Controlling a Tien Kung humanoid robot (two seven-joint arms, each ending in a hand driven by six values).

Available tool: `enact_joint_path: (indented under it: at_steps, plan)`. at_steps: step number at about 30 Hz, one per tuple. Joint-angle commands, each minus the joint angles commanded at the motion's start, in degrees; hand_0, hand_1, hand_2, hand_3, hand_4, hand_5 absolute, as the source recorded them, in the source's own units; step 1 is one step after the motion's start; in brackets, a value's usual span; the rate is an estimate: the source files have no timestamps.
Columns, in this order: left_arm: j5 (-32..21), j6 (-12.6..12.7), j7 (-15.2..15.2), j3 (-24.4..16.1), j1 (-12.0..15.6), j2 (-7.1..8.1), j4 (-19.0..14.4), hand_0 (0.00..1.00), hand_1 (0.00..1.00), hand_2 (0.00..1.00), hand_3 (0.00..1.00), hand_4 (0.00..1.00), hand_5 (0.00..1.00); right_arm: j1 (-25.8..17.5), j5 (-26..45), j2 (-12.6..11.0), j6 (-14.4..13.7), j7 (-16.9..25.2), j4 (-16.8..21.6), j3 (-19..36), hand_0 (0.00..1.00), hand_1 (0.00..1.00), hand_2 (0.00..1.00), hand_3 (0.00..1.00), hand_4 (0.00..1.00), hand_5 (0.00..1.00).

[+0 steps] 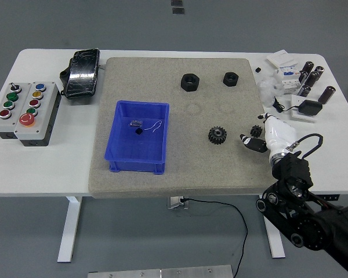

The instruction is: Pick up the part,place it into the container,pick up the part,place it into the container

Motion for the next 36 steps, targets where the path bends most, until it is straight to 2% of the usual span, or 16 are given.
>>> enact_joint_path:
  at_steps: [3, 4, 9, 10, 15, 16, 22, 23, 28, 29, 33, 36]
  plan:
    - [0.04, 0.00, 0.02, -0.01, 0.00, 0.01, 0.00, 0.630, 0.552, 0.532, 0.605, 0.656, 0.371, 0.55, 0.51, 0.01, -0.15, 0.34, -0.91, -0.48, 0.456, 0.652, 0.727, 0.750, 0.858, 0.391]
    - [0.05, 0.00, 0.03, -0.01, -0.01, 0.02, 0.00, 0.630, 0.552, 0.532, 0.605, 0.656, 0.370, 0.96, 0.91, 0.07, -0.25, 0.62, -1.64, -0.89, 0.432, 0.634, 0.698, 0.712, 0.850, 0.387]
    - [0.03, -0.02, 0.03, 0.09, -0.06, -0.01, 0.00, 0.630, 0.552, 0.532, 0.605, 0.656, 0.370, 2.60, 2.58, 0.56, -0.78, 1.87, -5.01, -2.33, 0.432, 0.634, 0.698, 0.712, 0.850, 0.387]
    - [0.00, -0.02, 0.02, 0.13, -0.06, -0.03, 0.00, 0.629, 0.552, 0.532, 0.605, 0.655, 0.369, 2.79, 2.85, 0.62, -0.92, 2.07, -5.43, -2.46, 0.409, 0.613, 0.647, 0.683, 0.623, 0.250]
    - [-0.11, -0.03, 0.03, 0.27, -0.06, -0.09, 0.00, 0.629, 0.552, 0.532, 0.605, 0.655, 0.369, 3.59, 4.49, 0.59, -2.11, 3.23, -7.01, -2.92, 0.409, 0.613, 0.647, 0.683, 0.623, 0.250]
    - [-0.10, -0.03, 0.03, 0.28, -0.05, -0.09, 0.00, 0.630, 0.553, 0.532, 0.605, 0.655, 0.368, 3.69, 4.70, 0.56, -2.37, 3.43, -7.21, -2.99, 0.400, 0.579, 0.583, 0.643, 0.526, 0.085]
    - [-0.16, -0.04, 0.02, 0.33, -0.03, -0.07, 0.00, 0.630, 0.553, 0.532, 0.605, 0.655, 0.368, 4.17, 6.06, 0.52, -4.90, 5.17, -8.90, -3.78, 0.400, 0.579, 0.583, 0.643, 0.526, 0.085]
    - [-0.19, -0.04, 0.00, 0.35, -0.04, -0.07, 0.00, 0.630, 0.552, 0.532, 0.605, 0.655, 0.367, 4.20, 6.22, 0.52, -5.27, 5.42, -9.11, -3.96, 0.399, 0.564, 0.537, 0.601, 0.530, 0.027]
    - [-0.24, -0.04, -0.08, 0.40, -0.05, -0.06, 0.00, 0.630, 0.552, 0.532, 0.605, 0.655, 0.367, 4.20, 6.75, 0.53, -6.43, 6.16, -9.61, -4.76, 0.399, 0.564, 0.537, 0.601, 0.530, 0.027]
    - [-0.25, -0.04, -0.10, 0.42, -0.05, -0.06, 0.00, 0.630, 0.553, 0.532, 0.605, 0.655, 0.367, 4.18, 6.80, 0.52, -6.57, 6.23, -9.61, -4.87, 0.395, 0.556, 0.480, 0.531, 0.563, 0.009]
    - [-0.38, -0.04, -0.14, 0.53, -0.05, -0.09, 0.00, 0.630, 0.553, 0.532, 0.605, 0.655, 0.367, 3.86, 6.87, 0.14, -7.29, 6.40, -8.58, -5.11, 0.395, 0.556, 0.480, 0.531, 0.563, 0.009]
    - [-0.43, -0.03, -0.14, 0.57, -0.02, -0.09, 0.00, 0.630, 0.553, 0.531, 0.605, 0.655, 0.367, 3.48, 6.90, -0.40, -8.33, 6.31, -5.94, -5.12, 0.404, 0.561, 0.481, 0.532, 0.543, 0.002]
